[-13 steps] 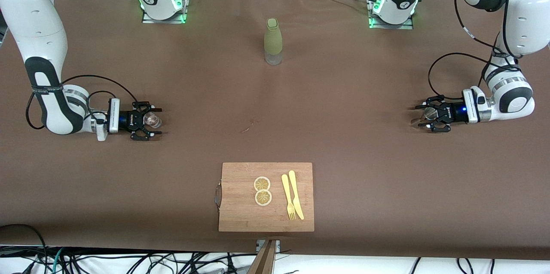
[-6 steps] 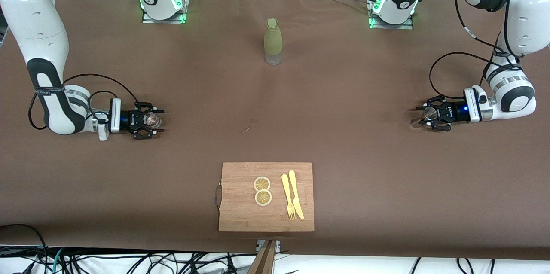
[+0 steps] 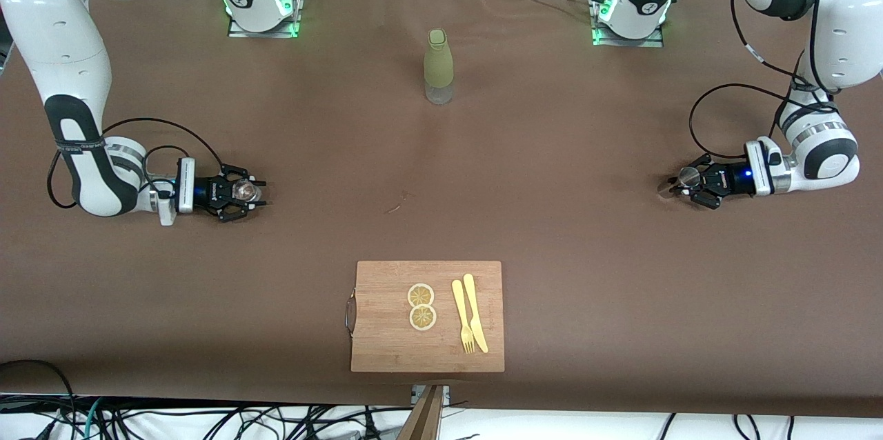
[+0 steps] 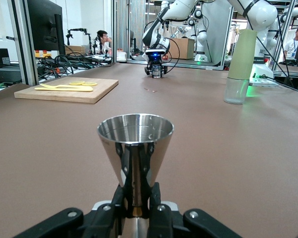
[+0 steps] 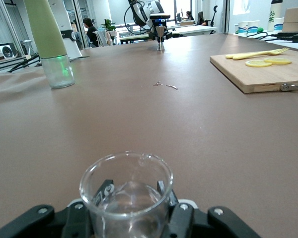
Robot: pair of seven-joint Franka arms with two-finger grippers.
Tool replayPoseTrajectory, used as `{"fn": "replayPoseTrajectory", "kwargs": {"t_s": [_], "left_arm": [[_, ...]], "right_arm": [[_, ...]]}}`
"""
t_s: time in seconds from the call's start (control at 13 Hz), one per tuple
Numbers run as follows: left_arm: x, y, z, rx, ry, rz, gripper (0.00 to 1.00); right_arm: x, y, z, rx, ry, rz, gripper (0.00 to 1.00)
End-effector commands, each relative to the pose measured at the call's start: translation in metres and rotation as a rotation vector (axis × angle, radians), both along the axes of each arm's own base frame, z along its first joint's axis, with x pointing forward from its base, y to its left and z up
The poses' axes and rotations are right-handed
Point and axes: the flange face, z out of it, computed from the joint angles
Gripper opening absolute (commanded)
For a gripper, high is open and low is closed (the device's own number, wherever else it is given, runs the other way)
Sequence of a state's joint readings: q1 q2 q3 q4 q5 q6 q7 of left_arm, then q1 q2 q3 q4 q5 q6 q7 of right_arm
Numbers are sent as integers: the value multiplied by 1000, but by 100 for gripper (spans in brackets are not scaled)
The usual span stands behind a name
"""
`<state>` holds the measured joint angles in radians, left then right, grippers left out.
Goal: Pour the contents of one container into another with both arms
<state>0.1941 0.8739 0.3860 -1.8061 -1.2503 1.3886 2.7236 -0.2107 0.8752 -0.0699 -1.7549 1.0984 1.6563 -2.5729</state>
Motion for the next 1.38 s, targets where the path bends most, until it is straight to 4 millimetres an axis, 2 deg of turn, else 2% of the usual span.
{"fn": "replayPoseTrajectory", "kwargs": {"t_s": [0.0, 0.08, 0.23, 0.38, 0.54, 0.85, 0.92, 1.0, 1.15, 1.31], "left_arm": [[19, -35, -8, -53, -92, -5, 0], [31, -59, -5, -79, -73, -9, 0], [59, -121, -2, -117, -69, -39, 0], [75, -181, -2, -141, -69, -43, 0], [82, -237, -2, -130, -36, -63, 0], [86, -344, 5, -118, 14, -115, 0], [93, -374, 12, -99, -19, -149, 0], [92, -399, 13, -71, -22, -166, 0], [75, -465, 6, -100, 57, -128, 0], [78, -517, 9, -84, 29, -100, 0]], "right_arm": [[-6, 3, -2, 41, -1, -3, 42], [-5, 3, -2, 43, -1, -3, 42], [-4, 3, -1, 45, -4, -3, 41], [-2, 3, 0, 44, -9, -3, 39], [-2, 4, 0, 45, -9, -2, 36], [-1, 4, 1, 44, -11, -4, 33], [0, 5, 1, 46, -11, -3, 32], [4, 5, 4, 45, -20, -1, 32], [10, 6, 8, 43, -33, 1, 30], [15, 12, 12, 59, -40, -12, 25]]}}
